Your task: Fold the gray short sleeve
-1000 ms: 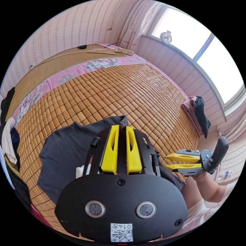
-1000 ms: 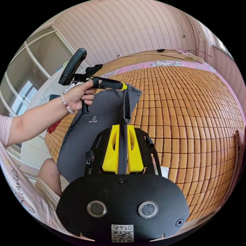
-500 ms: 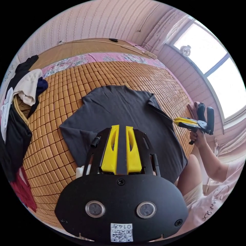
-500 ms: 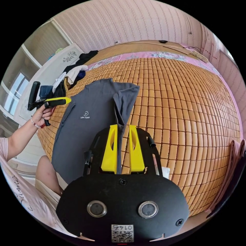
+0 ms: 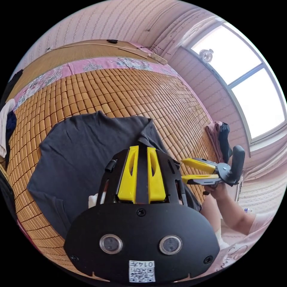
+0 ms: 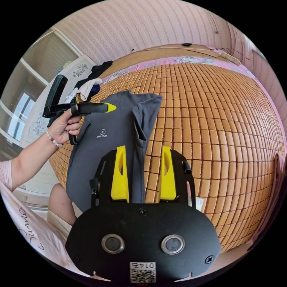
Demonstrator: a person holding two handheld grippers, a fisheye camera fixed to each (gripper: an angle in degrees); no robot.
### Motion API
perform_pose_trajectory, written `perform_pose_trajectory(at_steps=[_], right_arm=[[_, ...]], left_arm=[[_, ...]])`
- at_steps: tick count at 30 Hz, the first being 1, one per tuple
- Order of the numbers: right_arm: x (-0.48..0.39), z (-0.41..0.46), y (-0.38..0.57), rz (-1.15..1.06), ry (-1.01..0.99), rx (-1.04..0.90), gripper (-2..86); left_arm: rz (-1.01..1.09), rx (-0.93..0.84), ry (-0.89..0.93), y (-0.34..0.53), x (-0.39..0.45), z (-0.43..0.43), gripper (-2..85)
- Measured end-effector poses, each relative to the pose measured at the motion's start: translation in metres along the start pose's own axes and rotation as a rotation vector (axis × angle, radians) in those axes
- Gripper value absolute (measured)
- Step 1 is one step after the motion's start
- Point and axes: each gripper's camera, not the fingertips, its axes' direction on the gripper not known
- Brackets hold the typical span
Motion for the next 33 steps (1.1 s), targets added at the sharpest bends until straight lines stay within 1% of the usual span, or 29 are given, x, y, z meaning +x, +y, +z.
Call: perform_pose_trajectory(at_steps=[1, 3, 5, 6, 9, 11, 13, 15, 17, 18, 20, 21, 23, 25, 28, 33], right_arm=[[0.002, 0.002, -0.001, 0.021, -0.013, -0.001, 13.9], [0.002, -0.003, 0.000, 0.032, 0.000, 0.057, 10.3], [-0.001, -0.009, 0.004, 0.036, 0.010, 0.112, 4.5], [-0.001, -0.009, 0.004, 0.031, 0.001, 0.110, 4.1], [0.000, -0.010, 0.010, 0.020, -0.019, 0.120, 2.7], [0.002, -0.016, 0.016, 0.018, -0.019, 0.151, 2.2], [0.003, -0.021, 0.021, 0.019, -0.003, 0.174, 2.0], [0.001, -0.028, 0.025, 0.014, 0.043, 0.199, 1.8], [-0.006, -0.038, 0.031, 0.002, 0.113, 0.239, 1.7], [-0.008, -0.041, 0.032, 0.000, 0.127, 0.250, 1.6], [-0.020, -0.044, 0.033, -0.045, 0.116, 0.256, 1.5], [-0.024, -0.042, 0.032, -0.070, 0.103, 0.247, 1.4], [-0.047, -0.029, 0.029, -0.185, 0.081, 0.166, 1.2], [-0.065, -0.019, 0.030, -0.268, 0.116, 0.113, 1.1], [-0.078, -0.016, 0.036, -0.336, 0.127, 0.070, 2.4], [-0.050, -0.036, 0.018, -0.226, 0.017, 0.178, 5.9]], left_arm=[[-0.011, -0.010, 0.005, -0.012, 0.001, 0.007, 6.0], [-0.002, -0.052, -0.021, -0.028, 0.004, 0.020, 7.1], [0.003, -0.183, -0.041, -0.038, 0.004, 0.045, 6.6], [0.008, -0.207, -0.026, -0.039, 0.004, 0.049, 6.1], [0.035, -0.222, -0.061, -0.041, 0.007, 0.049, 2.8], [0.095, -0.251, -0.055, -0.045, 0.014, 0.051, 0.7], [0.125, -0.225, -0.045, -0.049, 0.020, 0.049, -0.1], [0.142, -0.185, 0.012, -0.052, 0.026, 0.047, -0.4], [0.172, -0.087, 0.124, -0.054, 0.032, 0.040, -0.5], [0.184, -0.077, 0.125, -0.053, 0.033, 0.038, -0.5], [0.211, -0.113, -0.015, -0.045, 0.027, 0.039, 0.0], [0.219, -0.130, -0.052, -0.041, 0.024, 0.039, 0.2], [0.206, -0.191, -0.140, -0.025, 0.003, 0.041, 2.2], [0.191, -0.200, -0.164, -0.011, -0.011, 0.035, 3.8], [0.184, -0.097, -0.141, 0.016, -0.033, 0.004, 4.3], [0.148, 0.016, -0.153, 0.079, -0.085, -0.061, 4.7]])
